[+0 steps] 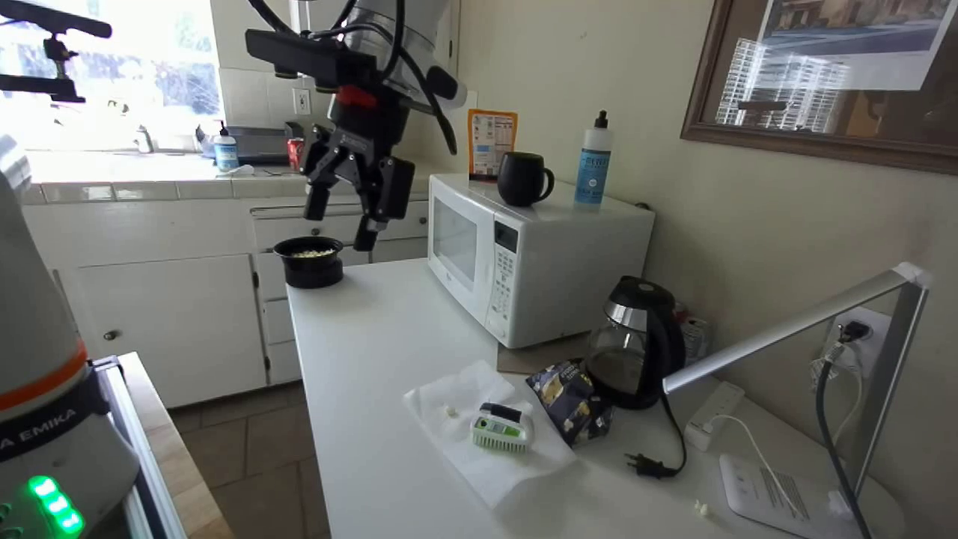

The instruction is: Pick up the piece of popcorn on the right and put it in the black packet

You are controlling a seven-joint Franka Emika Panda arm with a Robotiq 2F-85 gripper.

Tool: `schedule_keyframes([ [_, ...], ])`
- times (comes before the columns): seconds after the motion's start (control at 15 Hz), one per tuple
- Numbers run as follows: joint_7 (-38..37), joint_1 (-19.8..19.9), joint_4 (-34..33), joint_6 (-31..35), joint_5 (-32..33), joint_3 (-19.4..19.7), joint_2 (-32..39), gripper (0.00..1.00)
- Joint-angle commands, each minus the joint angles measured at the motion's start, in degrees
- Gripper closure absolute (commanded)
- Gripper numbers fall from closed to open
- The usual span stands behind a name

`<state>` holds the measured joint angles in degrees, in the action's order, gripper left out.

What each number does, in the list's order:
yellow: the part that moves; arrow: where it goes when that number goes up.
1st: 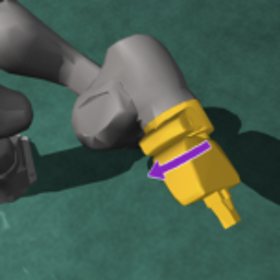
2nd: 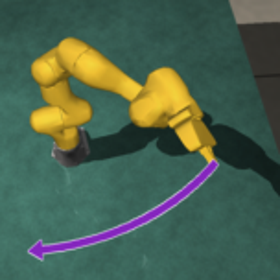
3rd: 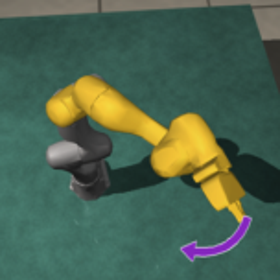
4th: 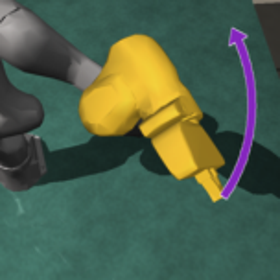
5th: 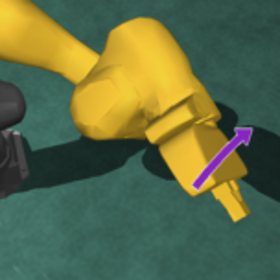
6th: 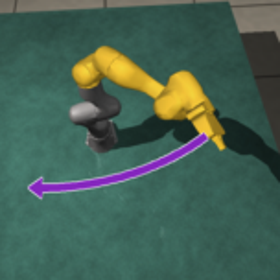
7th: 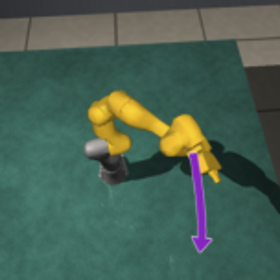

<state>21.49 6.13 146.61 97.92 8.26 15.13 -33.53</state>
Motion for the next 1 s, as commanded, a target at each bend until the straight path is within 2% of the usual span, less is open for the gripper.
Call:
schedule_keyframes([
  [0.0, -3.5, 1.8, -7.3, 4.7, -4.9, 3.2, 10.8, 0.0],
  [0.27, -3.3, 5.6, -14.9, 13.8, -9.3, 8.5, 23.4, 0.0],
  [0.47, -2.9, 8.8, -21.4, 20.2, -15.9, 11.1, 33.6, 0.0],
  [0.73, -4.1, 14.2, -29.7, 27.0, -27.8, 10.2, 44.8, 0.0],
  [0.93, -7.9, 17.8, -34.5, 33.9, -32.2, 8.3, 51.0, 0.0],
])
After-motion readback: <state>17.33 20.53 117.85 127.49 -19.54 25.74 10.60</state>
